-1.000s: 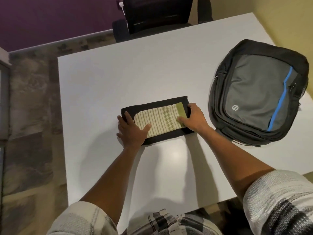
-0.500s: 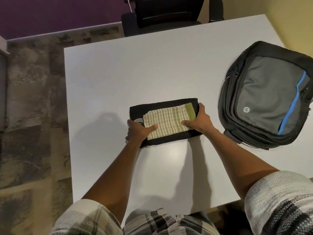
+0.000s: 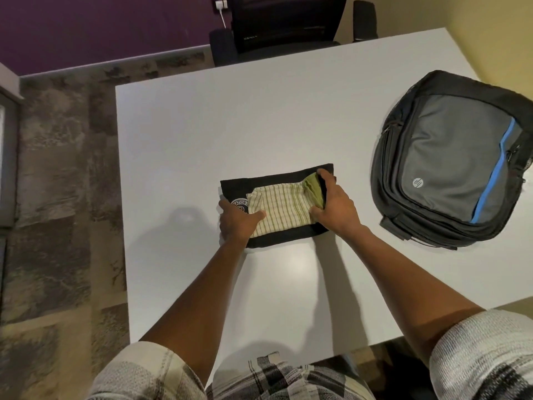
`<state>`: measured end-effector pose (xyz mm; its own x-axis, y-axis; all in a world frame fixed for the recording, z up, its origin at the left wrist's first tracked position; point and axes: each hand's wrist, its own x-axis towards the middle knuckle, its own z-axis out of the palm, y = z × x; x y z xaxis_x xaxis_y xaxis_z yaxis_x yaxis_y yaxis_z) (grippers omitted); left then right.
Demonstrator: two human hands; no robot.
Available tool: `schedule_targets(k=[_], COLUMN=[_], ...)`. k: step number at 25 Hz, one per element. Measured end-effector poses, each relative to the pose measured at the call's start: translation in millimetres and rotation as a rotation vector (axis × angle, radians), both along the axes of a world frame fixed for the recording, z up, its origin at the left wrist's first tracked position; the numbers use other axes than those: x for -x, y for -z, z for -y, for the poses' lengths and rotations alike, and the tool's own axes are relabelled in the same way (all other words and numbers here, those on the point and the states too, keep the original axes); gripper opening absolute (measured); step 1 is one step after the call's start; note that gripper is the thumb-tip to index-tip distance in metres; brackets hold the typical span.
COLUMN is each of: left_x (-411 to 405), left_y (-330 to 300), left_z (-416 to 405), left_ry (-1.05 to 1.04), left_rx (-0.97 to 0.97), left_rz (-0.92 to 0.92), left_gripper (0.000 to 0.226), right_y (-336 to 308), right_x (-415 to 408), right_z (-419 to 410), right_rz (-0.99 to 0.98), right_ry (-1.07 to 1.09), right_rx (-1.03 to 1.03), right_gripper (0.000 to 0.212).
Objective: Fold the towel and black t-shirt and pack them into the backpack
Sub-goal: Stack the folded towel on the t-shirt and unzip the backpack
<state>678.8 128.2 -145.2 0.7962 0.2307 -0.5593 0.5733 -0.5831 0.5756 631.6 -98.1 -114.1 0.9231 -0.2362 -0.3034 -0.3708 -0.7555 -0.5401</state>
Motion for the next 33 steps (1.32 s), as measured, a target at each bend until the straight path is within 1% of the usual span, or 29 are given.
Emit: schedule_targets(k=[2,4,6,8,9,10,12,14,15,18,19,22,26,28,29,31,33], left_x=[6,12,14,13,12,10,3,-6,-7,-7,-10,-12,-15,-16,-15,-14,-13], left_y=[-6,-15,-23,-30,-35,-40,-46,-41,-47,-75,-74,-84,-97,-92,-90,-87,-80], left_z=[5,12,18,27,32,37,46,50,51,46,44,41,36,30,28,25,26], left_ry=[-0.015,-0.045,-0.081,-0.064,-0.068,-0.101,-0.222,-0.273,-0.273,-0.221,-0.186,-0.079,-0.006,0.052,0.084,0.087,0.079], left_rx=[-0.032,-0.033,0.002,0.023,0.046,0.090,0.197,0.300,0.355,0.558,0.584,0.550,0.502,0.423,0.385,0.370,0.339], left_rz=[0.003,0.012,0.012,-0.028,-0.060,-0.092,-0.159,-0.199,-0.247,-0.352,-0.383,-0.437,-0.525,-0.550,-0.548,-0.546,-0.510], left_gripper=[0.100,0.092,0.090,0.092,0.091,0.092,0.104,0.112,0.109,0.076,0.071,0.067,0.070,0.074,0.073,0.073,0.084], right_y=[-4,-3,-3,-8,-11,-14,-23,-28,-28,-25,-23,-17,-14,-12,-8,-3,3], right_x=[4,8,9,8,6,5,3,4,5,5,3,-4,-5,-1,1,5,9], right_z=[-8,-15,-24,-31,-34,-38,-47,-56,-60,-70,-72,-78,-79,-77,-76,-78,-80], right_rz=[0.011,-0.038,-0.108,-0.149,-0.169,-0.201,-0.272,-0.317,-0.331,-0.371,-0.384,-0.435,-0.435,-0.417,-0.398,-0.309,-0.208], right_ry=[-0.036,-0.080,-0.089,-0.047,-0.039,-0.052,-0.098,-0.135,-0.145,-0.171,-0.172,-0.168,-0.157,-0.171,-0.169,-0.133,-0.088], right_rx=[0.016,0.047,0.041,0.015,0.009,0.010,0.021,0.050,0.065,0.092,0.103,0.123,0.135,0.169,0.189,0.231,0.268], right_gripper=[0.071,0.052,0.032,0.020,0.026,0.039,0.060,0.070,0.074,0.088,0.094,0.106,0.110,0.106,0.099,0.077,0.058])
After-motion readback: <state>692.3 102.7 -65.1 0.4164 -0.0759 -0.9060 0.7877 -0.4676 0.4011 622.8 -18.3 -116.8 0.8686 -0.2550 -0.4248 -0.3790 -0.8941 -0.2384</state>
